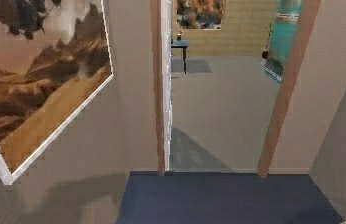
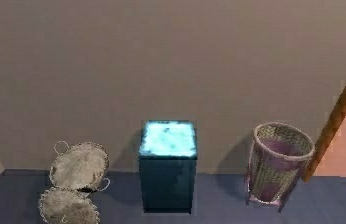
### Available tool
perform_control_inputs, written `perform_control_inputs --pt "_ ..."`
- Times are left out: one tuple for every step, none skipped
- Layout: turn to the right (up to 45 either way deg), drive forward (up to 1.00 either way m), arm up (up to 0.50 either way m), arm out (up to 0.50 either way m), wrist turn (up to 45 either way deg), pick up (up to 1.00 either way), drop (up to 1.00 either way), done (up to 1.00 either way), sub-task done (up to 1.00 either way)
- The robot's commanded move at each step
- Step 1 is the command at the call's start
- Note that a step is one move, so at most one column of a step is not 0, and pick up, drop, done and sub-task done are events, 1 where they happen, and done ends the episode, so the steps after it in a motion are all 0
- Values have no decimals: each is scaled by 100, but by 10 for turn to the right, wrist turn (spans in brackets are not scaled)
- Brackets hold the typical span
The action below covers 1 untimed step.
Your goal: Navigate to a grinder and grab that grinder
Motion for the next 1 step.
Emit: perform_control_inputs --pt "120 0 0 0 0 0 0 0 0"
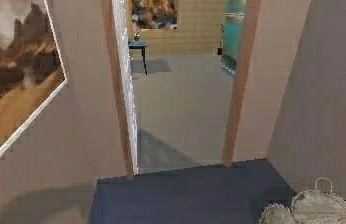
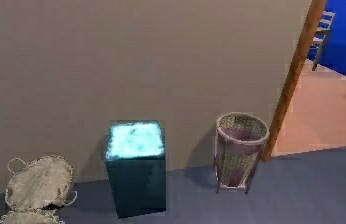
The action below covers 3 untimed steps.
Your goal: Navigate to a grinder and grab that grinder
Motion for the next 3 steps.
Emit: perform_control_inputs --pt "0 100 0 0 0 0 0 0 0" --pt "90 0 0 0 0 0 0 0 0" --pt "0 35 0 0 0 0 0 0 0"
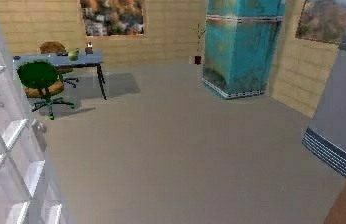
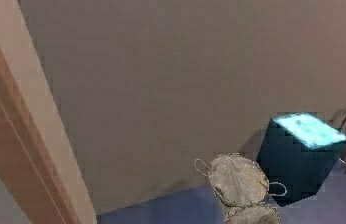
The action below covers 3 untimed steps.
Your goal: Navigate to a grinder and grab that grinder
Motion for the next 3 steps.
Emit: perform_control_inputs --pt "-120 0 0 0 0 0 0 0 0" --pt "0 100 0 0 0 0 0 0 0" --pt "0 100 0 0 0 0 0 0 0"
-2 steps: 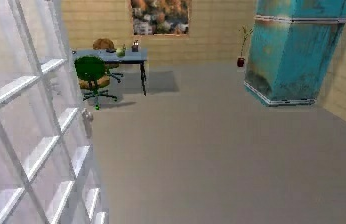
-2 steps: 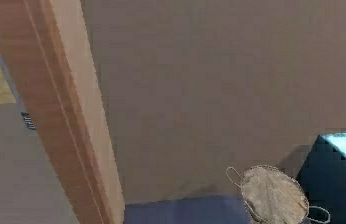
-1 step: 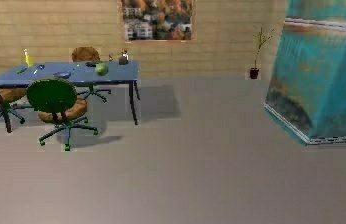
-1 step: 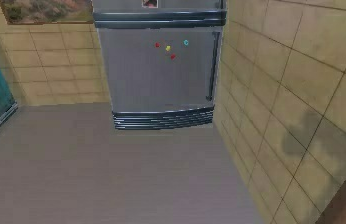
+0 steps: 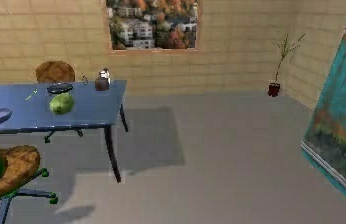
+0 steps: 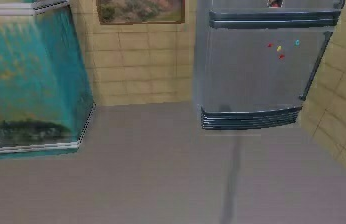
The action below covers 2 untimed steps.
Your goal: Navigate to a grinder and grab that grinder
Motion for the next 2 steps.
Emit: perform_control_inputs --pt "0 100 0 0 0 0 0 0 0" --pt "-30 0 0 0 0 0 0 0 0"
